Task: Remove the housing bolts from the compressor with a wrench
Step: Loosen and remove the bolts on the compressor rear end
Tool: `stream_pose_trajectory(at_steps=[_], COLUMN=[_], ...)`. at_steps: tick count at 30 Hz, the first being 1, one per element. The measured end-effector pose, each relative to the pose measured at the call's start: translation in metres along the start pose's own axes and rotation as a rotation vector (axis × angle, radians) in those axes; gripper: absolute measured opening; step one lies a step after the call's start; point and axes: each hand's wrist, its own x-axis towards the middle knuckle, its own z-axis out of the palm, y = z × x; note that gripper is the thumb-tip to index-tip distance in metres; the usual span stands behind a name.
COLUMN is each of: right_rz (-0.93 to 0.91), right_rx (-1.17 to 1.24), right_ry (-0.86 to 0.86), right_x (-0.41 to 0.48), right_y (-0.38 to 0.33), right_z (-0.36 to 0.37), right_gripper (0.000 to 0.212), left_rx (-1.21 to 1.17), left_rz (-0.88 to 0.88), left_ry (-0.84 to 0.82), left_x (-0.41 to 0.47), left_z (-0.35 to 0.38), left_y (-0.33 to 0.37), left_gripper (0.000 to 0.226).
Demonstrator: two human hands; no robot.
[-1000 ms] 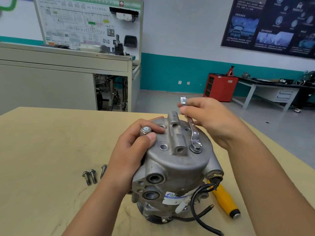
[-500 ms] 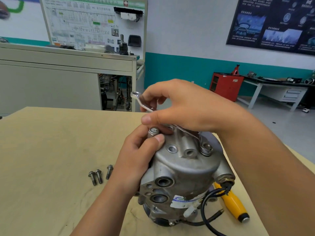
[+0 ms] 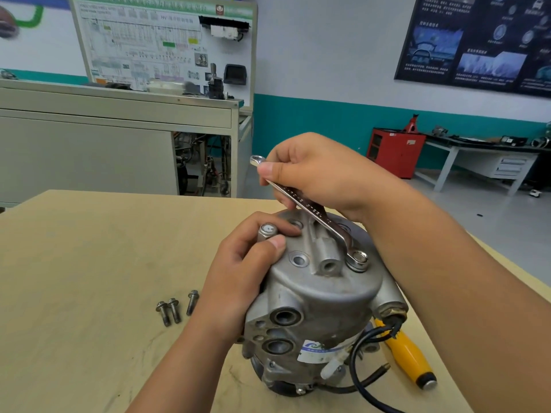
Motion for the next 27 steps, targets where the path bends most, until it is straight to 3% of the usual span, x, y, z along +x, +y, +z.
stream_pose_trajectory(at_steps=[4,8,14,16,18,21,25,27], right_rz=[0.039,0.047,0.037,0.013,0.015,0.056,0.049,-0.003], right_rx=[0.095,0.043,0.065,-0.010,0.017,0.399,0.897,1.022], right_ry=[-0.018,0.027,-0.167,-0.156,-0.100,0.065,0.389,0.558], right_x=[0.002,0.006,0.007,0.008,0.006,-0.012,-0.058,-0.084], right_y=[0.000,-0.001,-0.019,-0.025,-0.025,-0.017,0.001,0.007], right_z=[0.001,0.005,-0.005,-0.010,-0.015,-0.027,-0.038,-0.032], right_gripper=[0.028,0.031,0.032,0.032,0.027,0.016,0.018,0.021], left_rx=[-0.003,-0.015,0.018,0.018,-0.003,-0.024,0.004,0.018], left_rz=[-0.009,-0.020,-0.005,-0.003,-0.010,-0.028,-0.024,-0.003], left_ry=[0.005,0.013,-0.004,-0.008,0.000,-0.001,-0.003,0.012], left_x=[0.000,0.002,0.000,0.000,0.000,0.001,0.000,0.000], left_z=[0.000,-0.002,0.000,0.001,0.000,0.000,0.002,0.002], left_y=[0.000,0.000,0.000,0.000,-0.001,0.000,0.001,0.001], left_gripper=[0.017,0.018,0.018,0.018,0.017,0.016,0.020,0.021])
